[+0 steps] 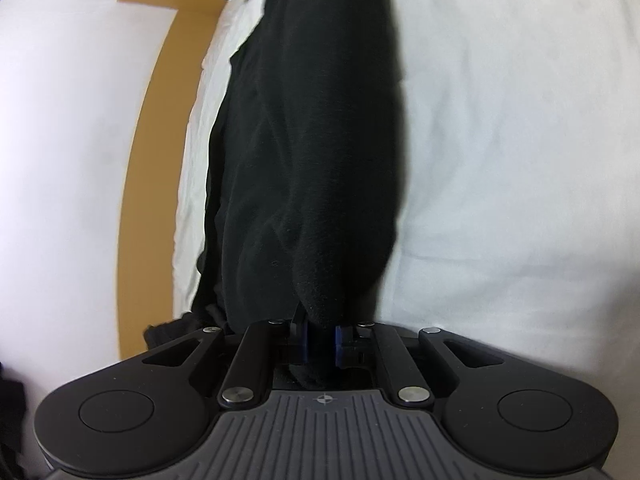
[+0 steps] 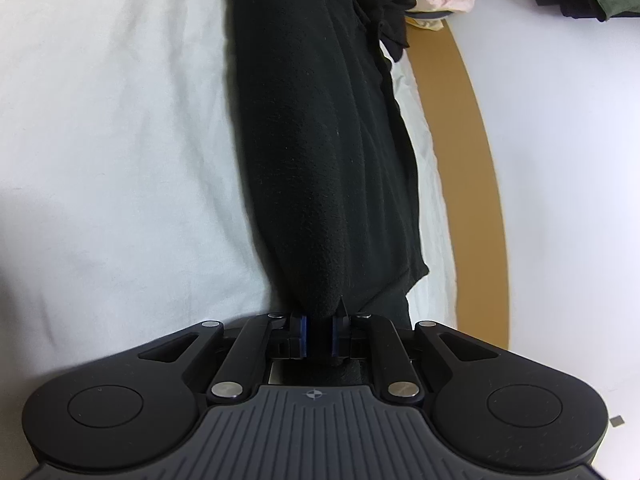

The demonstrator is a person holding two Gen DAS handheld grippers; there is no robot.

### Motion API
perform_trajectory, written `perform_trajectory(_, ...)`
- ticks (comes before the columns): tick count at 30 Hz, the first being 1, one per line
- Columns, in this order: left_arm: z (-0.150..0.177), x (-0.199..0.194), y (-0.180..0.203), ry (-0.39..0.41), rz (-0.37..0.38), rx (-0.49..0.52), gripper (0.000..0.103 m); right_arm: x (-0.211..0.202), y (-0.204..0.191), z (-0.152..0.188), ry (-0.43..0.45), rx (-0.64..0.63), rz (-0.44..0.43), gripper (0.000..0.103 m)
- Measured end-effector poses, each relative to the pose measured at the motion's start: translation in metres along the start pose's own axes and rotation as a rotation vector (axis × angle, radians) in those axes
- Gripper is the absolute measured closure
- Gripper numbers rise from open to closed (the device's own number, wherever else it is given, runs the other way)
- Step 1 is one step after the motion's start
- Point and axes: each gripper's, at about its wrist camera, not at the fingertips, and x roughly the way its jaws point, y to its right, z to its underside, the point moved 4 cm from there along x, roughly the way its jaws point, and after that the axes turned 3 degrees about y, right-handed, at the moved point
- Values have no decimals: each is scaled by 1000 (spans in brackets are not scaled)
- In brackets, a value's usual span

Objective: Fold clothes

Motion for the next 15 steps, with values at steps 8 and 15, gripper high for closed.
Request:
perform_trajectory(8,-42,-17,-2,30,-32,-32,92,-27,4,1,37,43,51,91)
perform_trajectory(15,-46,-54,-28,83,-23,-82,92,-42,23,-12,63,63,62,91)
